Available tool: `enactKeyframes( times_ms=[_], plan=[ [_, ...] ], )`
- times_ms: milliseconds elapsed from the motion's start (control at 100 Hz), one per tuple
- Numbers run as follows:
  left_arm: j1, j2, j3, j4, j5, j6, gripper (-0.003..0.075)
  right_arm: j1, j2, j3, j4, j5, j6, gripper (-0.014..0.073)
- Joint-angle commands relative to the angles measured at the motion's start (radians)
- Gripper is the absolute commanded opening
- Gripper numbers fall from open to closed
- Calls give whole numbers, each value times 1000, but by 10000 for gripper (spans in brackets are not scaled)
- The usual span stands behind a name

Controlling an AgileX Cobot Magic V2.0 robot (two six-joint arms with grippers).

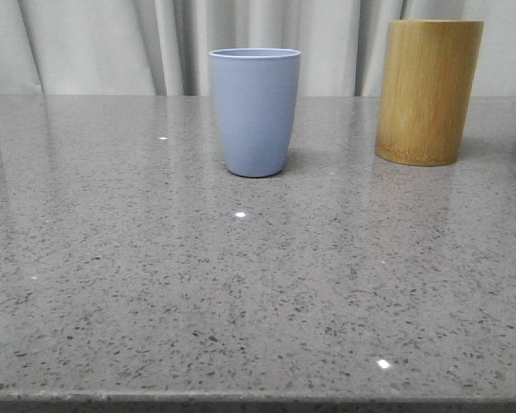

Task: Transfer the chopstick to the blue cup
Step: 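Lift the pink straw out of the bamboo cup toward the blue cup, then lower the pink straw into the blue cup and open the right gripper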

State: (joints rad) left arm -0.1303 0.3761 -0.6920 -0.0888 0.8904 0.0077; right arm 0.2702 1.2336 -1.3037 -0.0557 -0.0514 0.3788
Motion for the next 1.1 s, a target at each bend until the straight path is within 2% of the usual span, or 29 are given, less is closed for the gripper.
enactKeyframes(
  times_ms=[0, 130, 270, 570, 790, 860, 1010, 1090],
  plan=[
    [1, 9, -23, -10, -74, -8, 482, 57, -12, -35, -12, -81, -4, 1],
    [1, 9, -23, -10, -74, -8, 482, 137, 22, -35, -12, -162, -4, 1],
    [1, 9, -23, -10, -74, -8, 482, 179, 94, -35, -12, -241, -4, 1],
    [1, 9, -23, -10, -74, -8, 482, 218, 267, -35, -12, -301, -4, 1],
    [1, 9, -23, -10, -74, -8, 482, 221, 319, -35, -12, -304, 18, 17],
    [1, 9, -23, -10, -74, -8, 482, 221, 319, -35, -12, -303, 30, 87],
    [1, 9, -23, -10, -74, -8, 482, 221, 319, -35, -12, -287, 34, 373],
    [1, 9, -23, -10, -74, -8, 482, 221, 319, -35, -12, -258, 44, 461]
  ],
)
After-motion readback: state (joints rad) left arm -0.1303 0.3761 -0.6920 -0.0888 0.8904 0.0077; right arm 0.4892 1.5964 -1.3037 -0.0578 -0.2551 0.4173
